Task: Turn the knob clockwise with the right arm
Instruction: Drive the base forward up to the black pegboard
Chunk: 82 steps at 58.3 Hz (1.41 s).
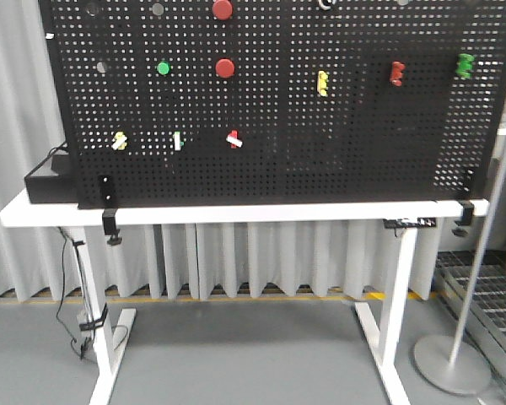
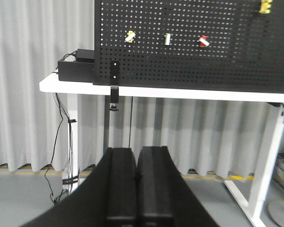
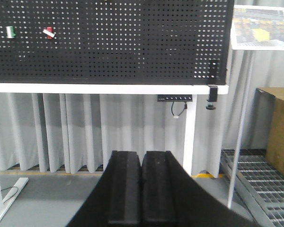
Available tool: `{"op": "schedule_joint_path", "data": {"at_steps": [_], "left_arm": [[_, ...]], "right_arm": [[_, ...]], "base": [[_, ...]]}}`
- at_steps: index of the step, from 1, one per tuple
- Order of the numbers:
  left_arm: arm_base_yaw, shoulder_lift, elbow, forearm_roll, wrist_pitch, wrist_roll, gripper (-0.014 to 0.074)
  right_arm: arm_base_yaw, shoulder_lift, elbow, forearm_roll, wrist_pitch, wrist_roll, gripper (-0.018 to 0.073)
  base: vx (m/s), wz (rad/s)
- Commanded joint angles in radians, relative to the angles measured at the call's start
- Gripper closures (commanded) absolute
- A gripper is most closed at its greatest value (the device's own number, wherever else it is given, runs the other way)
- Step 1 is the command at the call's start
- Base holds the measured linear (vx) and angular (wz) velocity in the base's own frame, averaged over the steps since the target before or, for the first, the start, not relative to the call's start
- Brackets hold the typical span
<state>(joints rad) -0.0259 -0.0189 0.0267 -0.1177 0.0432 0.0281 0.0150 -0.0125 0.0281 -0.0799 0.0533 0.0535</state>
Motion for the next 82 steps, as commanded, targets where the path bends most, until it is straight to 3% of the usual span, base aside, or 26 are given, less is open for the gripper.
{"op": "schedule_joint_path", "data": {"at_steps": [1,82], "left_arm": [[0.002,0.000,0.013,-0.008,-0.082,-0.006,0.0603],[0.002,0.000,0.013,-0.008,-0.082,-0.006,0.0603]], "right_arm": [[-0.007,-0.010,0.008,-0.005,-0.083,-0.006,0.0568],[-0.007,-0.010,0.008,-0.005,-0.083,-0.006,0.0568]], "base": [[0.45,0.03],[0.38,0.04]]}}
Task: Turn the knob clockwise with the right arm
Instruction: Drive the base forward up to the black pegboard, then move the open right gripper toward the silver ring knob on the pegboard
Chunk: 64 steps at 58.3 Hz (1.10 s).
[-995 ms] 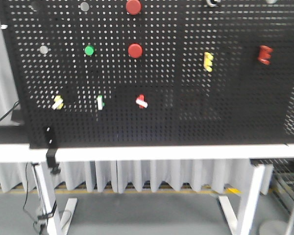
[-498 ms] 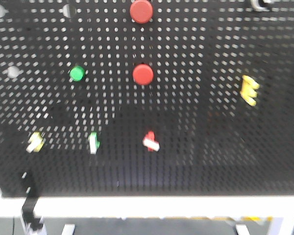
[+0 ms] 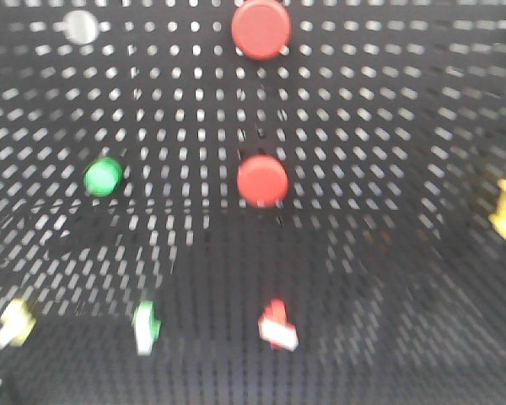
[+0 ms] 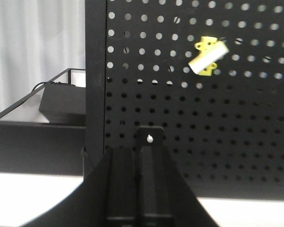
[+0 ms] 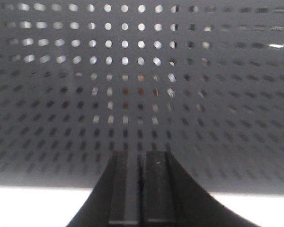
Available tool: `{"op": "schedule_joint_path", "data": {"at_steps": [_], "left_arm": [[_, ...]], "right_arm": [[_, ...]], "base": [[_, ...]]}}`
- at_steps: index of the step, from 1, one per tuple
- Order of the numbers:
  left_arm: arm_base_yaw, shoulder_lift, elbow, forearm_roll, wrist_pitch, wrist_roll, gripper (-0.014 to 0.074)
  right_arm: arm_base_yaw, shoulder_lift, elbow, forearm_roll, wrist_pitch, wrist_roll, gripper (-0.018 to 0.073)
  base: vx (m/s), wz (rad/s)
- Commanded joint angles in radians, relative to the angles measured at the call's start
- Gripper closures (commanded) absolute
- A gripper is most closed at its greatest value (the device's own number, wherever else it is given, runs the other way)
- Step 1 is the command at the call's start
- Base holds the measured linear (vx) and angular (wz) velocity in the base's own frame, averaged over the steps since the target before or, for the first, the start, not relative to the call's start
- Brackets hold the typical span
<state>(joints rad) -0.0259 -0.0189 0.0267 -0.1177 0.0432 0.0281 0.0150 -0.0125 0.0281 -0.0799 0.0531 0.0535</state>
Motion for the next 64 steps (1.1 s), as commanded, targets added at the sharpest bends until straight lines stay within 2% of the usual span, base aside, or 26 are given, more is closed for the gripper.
{"op": "schedule_joint_path", "data": {"at_steps": [1,49,54,62,64], "left_arm": [[0.002,0.000,0.013,-0.008,-0.082,-0.006,0.0603],[0.002,0.000,0.013,-0.008,-0.082,-0.006,0.0603],[0.002,0.000,0.013,-0.008,-0.082,-0.006,0.0603],[0.002,0.000,0.013,-0.008,-0.082,-0.006,0.0603],[0.002,0.000,0.013,-0.008,-0.082,-0.006,0.0603]], "right_arm": [[-0.007,-0.010,0.008,-0.005,-0.083,-0.006,0.0568],[-0.007,-0.010,0.008,-0.004,-0.086,-0.005,0.0568],[-0.007,-0.010,0.008,-0.002,-0.111,-0.005,0.0568],[-0.007,-0.010,0.002,-0.001,-0.291,0.008,0.0568],[-0.007,-0.010,-0.007,-0.001,-0.301,0.024,0.0568]], "base": [[0.22,0.01],[0.05,-0.01],[0.00,0.00],[0.00,0.00],[0.00,0.00]]}}
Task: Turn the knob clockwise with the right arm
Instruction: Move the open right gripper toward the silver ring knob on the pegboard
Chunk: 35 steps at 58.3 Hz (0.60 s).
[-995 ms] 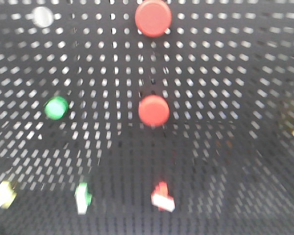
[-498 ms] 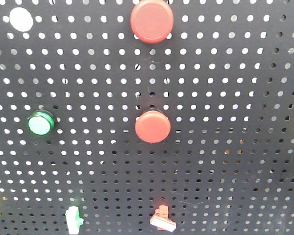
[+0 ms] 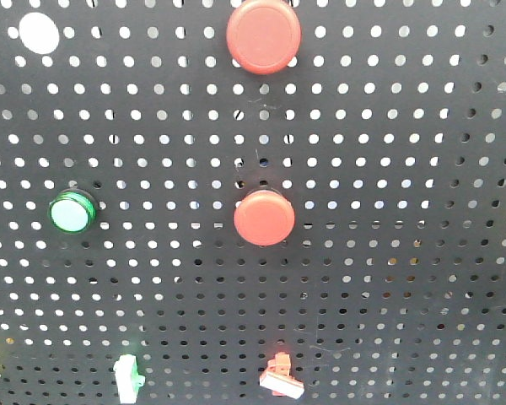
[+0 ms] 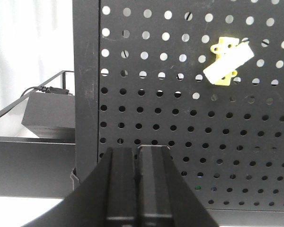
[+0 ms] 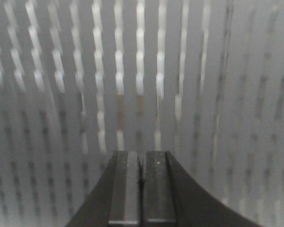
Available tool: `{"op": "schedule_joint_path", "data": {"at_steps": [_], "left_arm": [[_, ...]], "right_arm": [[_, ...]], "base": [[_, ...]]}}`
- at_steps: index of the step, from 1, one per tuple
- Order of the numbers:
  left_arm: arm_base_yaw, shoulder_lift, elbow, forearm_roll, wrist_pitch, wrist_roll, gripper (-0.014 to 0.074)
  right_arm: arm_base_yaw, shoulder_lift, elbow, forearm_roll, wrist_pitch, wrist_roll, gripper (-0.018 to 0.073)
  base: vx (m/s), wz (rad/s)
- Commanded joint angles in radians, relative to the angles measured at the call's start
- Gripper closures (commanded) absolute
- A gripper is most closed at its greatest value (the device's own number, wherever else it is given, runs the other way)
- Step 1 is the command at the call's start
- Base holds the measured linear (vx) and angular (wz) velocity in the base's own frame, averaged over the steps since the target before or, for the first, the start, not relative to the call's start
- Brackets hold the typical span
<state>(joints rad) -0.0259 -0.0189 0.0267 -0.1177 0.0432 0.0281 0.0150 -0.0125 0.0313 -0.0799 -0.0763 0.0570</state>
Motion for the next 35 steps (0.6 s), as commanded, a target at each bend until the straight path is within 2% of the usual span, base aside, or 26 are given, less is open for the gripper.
{"op": "schedule_joint_path", "data": {"at_steps": [1,7,14,24,35], "left_arm": [[0.002,0.000,0.013,-0.008,-0.082,-0.006,0.0603],[0.002,0.000,0.013,-0.008,-0.082,-0.006,0.0603],[0.002,0.000,0.013,-0.008,-0.082,-0.006,0.0603],[0.002,0.000,0.013,-0.008,-0.082,-0.006,0.0603],[0.002,0.000,0.013,-0.008,-0.082,-0.006,0.0603]], "right_arm": [[-0.007,-0.009,-0.024,-0.001,-0.166,0.032,0.0568],[-0.007,0.017,-0.150,-0.010,-0.027,0.050,0.0568],[-0.007,0.152,-0.410,-0.010,0.132,-0.001,0.0568],[-0.007,0.421,-0.813,-0.009,0.225,-0.073,0.0568],[-0.004,0.642,-1.168,0.005,0.279,-0.048,0.0568]], "base": [[0.00,0.00],[0.00,0.00],[0.00,0.00],[0.00,0.00],[0.00,0.00]]}}
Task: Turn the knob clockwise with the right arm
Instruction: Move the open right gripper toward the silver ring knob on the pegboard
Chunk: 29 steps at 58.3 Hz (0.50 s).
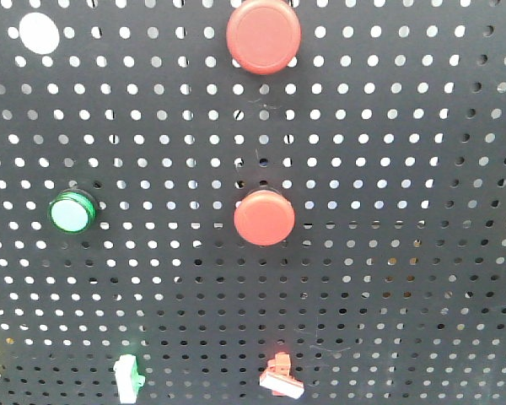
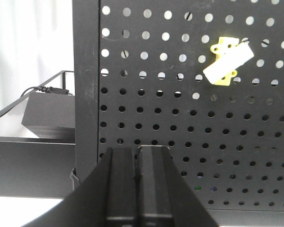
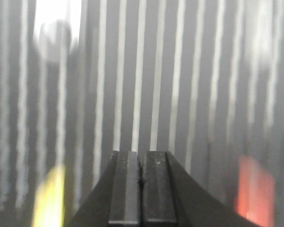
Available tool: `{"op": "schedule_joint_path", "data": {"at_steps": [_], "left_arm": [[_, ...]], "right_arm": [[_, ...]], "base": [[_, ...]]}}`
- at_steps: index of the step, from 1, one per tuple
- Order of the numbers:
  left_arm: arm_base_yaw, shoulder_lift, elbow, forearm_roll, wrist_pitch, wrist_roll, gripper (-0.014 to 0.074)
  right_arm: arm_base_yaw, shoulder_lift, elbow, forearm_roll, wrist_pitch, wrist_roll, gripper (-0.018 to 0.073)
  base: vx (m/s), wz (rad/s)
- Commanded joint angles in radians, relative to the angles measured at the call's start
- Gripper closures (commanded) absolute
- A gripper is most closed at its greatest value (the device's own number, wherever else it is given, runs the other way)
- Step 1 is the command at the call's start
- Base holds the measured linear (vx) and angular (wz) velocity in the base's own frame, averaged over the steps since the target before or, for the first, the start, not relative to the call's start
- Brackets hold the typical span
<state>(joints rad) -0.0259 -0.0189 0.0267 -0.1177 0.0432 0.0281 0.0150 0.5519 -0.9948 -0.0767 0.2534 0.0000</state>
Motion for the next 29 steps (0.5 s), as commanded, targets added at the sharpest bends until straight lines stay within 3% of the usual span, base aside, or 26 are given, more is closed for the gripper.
{"op": "schedule_joint_path", "data": {"at_steps": [1,11,17,21,29], "left_arm": [[0.002,0.000,0.013,-0.008,-0.082,-0.006,0.0603],[0.002,0.000,0.013,-0.008,-0.082,-0.006,0.0603],[0.002,0.000,0.013,-0.008,-0.082,-0.006,0.0603],[0.002,0.000,0.013,-0.008,-0.082,-0.006,0.0603],[0.002,0.000,0.013,-0.008,-0.082,-0.006,0.0603]], "right_arm": [[-0.004,0.088,-0.160,0.005,-0.052,0.016,0.0568],[0.004,0.156,-0.274,0.092,-0.076,0.060,0.0568],[0.069,0.172,-0.275,0.134,-0.057,0.048,0.0568],[0.135,0.175,-0.275,0.104,-0.028,0.000,0.0568],[0.221,0.165,-0.275,-0.046,0.023,-0.168,0.0566]], "base": [[0.00,0.00],[0.00,0.00],[0.00,0.00],[0.00,0.00],[0.00,0.00]]}}
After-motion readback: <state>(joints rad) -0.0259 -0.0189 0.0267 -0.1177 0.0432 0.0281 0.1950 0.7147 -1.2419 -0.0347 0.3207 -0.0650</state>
